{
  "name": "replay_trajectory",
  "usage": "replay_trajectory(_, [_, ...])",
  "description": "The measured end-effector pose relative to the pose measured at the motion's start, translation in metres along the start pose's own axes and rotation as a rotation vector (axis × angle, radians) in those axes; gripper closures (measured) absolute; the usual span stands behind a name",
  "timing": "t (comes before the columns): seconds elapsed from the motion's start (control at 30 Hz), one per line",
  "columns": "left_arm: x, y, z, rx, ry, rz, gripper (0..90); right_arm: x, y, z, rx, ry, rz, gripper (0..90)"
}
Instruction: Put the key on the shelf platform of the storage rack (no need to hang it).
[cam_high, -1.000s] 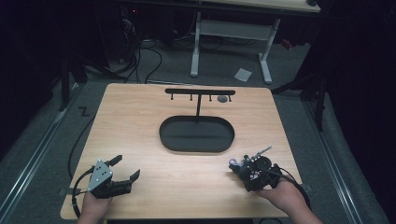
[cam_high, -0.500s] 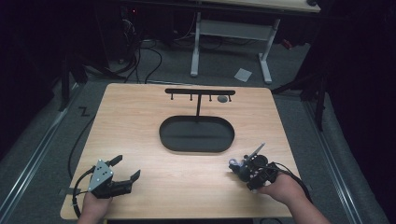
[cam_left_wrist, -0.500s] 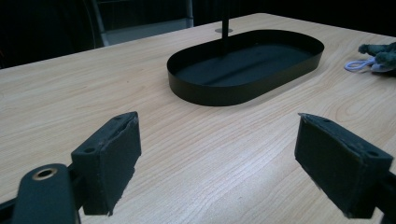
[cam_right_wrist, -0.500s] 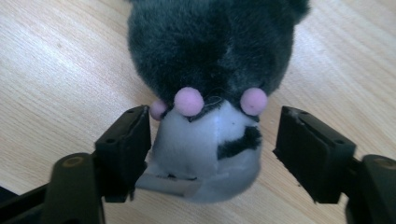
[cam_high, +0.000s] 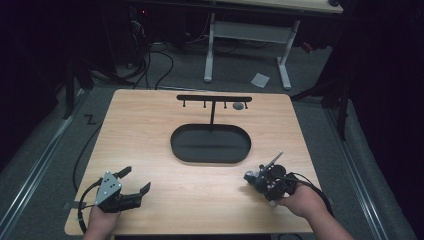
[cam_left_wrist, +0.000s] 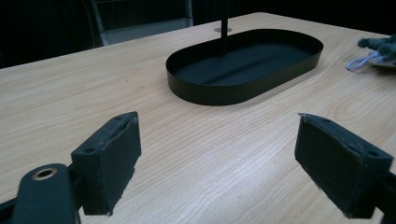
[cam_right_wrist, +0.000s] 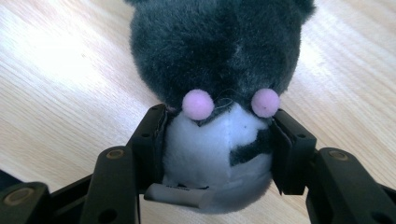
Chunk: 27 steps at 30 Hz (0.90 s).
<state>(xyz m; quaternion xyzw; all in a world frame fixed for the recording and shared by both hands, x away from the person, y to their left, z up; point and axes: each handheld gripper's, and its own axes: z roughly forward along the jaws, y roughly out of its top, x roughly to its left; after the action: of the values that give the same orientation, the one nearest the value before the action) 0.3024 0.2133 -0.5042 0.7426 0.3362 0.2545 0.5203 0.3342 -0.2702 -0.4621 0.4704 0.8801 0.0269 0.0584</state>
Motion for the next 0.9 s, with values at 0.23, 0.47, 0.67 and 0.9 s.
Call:
replay_trajectory(0.23, [0.000, 0.000, 0.000, 0.000, -0.001, 0.001, 15.1, -0.003, 0.003, -0.024, -0.038, -0.005, 0.045, 46.8])
replay_trajectory(0.47, [0.001, 0.000, 0.000, -0.005, 0.002, -0.005, 15.1, -0.007, 0.009, -0.046, -0.072, -0.009, 0.081, 46.9])
replay_trajectory(0.67, [0.001, -0.001, 0.000, -0.003, 0.000, -0.005, 15.1, -0.009, 0.016, -0.056, -0.090, -0.014, 0.108, 46.9])
replay_trajectory(0.9, [0.005, -0.003, -0.003, -0.010, 0.004, -0.030, 15.0, -0.008, 0.025, -0.064, -0.094, -0.016, 0.118, 46.9])
